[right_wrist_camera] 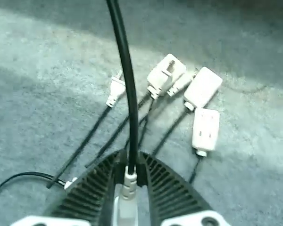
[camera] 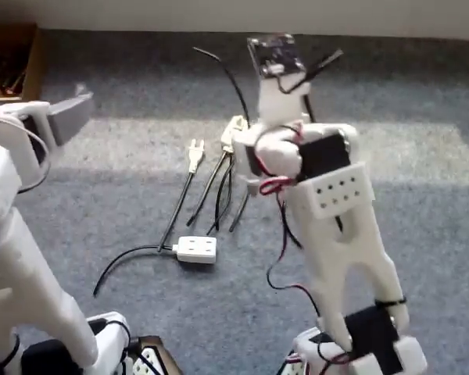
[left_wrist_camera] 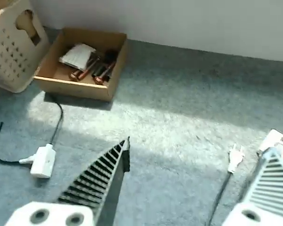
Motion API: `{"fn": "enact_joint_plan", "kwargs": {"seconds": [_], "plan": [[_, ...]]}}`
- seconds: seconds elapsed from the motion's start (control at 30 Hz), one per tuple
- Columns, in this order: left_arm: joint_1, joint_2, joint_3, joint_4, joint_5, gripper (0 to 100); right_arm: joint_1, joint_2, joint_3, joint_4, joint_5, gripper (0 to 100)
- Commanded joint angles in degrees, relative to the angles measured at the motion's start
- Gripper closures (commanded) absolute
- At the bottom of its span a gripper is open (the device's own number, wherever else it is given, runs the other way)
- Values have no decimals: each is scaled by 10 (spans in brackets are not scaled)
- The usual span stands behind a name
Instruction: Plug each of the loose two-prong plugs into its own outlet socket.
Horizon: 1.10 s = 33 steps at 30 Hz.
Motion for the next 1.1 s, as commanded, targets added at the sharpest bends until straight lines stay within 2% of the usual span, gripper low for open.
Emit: {"fn": "enact_joint_plan", "kwargs": {"seconds": [0.0,0.1,0.17,0.27,0.43,0.63,0.73,0.87,0.97,1.07], "plan": [[80,-7,-7,22,25,597,-75,146,-183,-3,-33,993],[136,-7,0,1,9,596,-105,277,-269,-5,-34,993],[153,-12,-1,-19,-28,597,-107,348,-314,-6,-34,993],[141,-15,-11,-55,-76,598,-101,422,-384,-22,-34,992],[102,-41,-49,-86,-85,599,-97,473,-502,-66,-36,992],[99,-204,-1,-81,-84,600,-102,505,-630,-56,-35,992],[98,-327,116,-52,-86,600,-101,505,-711,-11,-26,992],[87,-502,377,-52,-86,597,-99,503,-858,94,-12,992],[48,-617,580,-136,-67,597,-102,500,-898,182,-39,992],[36,-691,727,-234,-15,596,-97,510,-866,179,-50,992]]}}
